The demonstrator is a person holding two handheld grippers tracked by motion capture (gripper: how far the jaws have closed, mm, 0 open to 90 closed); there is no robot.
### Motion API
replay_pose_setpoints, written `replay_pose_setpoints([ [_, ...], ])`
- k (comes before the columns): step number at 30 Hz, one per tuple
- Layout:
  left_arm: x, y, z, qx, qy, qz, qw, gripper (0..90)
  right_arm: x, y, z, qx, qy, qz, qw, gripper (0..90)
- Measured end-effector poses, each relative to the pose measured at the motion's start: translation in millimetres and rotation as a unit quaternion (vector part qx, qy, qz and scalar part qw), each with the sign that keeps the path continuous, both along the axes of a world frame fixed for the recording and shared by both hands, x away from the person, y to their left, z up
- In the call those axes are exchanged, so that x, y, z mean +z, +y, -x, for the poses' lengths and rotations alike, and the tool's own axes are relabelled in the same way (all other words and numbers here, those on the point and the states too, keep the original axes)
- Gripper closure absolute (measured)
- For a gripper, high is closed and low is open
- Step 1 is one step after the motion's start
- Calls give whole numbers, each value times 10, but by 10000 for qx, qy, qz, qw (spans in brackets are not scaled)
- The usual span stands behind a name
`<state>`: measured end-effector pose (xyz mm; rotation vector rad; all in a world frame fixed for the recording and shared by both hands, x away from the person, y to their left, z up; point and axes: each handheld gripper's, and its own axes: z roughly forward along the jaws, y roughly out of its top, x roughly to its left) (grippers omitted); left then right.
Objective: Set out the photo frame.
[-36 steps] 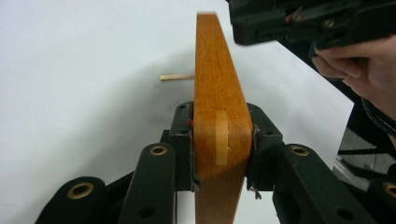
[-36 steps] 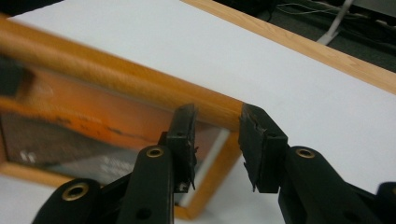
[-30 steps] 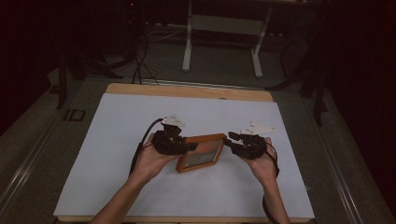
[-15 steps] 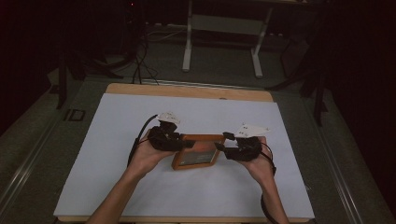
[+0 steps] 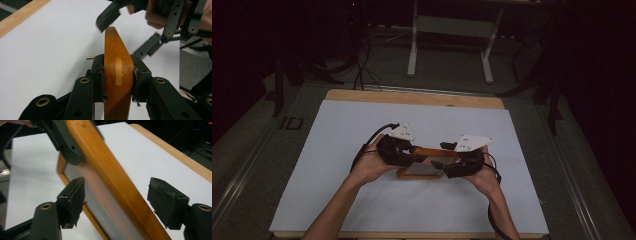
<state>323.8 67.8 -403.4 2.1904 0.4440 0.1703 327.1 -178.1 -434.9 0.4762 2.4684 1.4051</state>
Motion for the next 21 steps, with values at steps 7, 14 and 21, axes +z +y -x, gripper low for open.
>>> replay_pose_setpoints([
  [7, -8, 5, -29, -101, 52, 116, 9999, 673, -74, 126, -51, 312, -7, 222, 9993, 335],
  [14, -41, 60, -86, 5, 305, 399, 9987, 589, -42, 30, -42, 354, 1, 162, 9992, 571],
  [21, -71, 112, -167, 375, 503, 665, 9958, 466, -29, 42, -18, 353, -197, 348, 9986, 638],
])
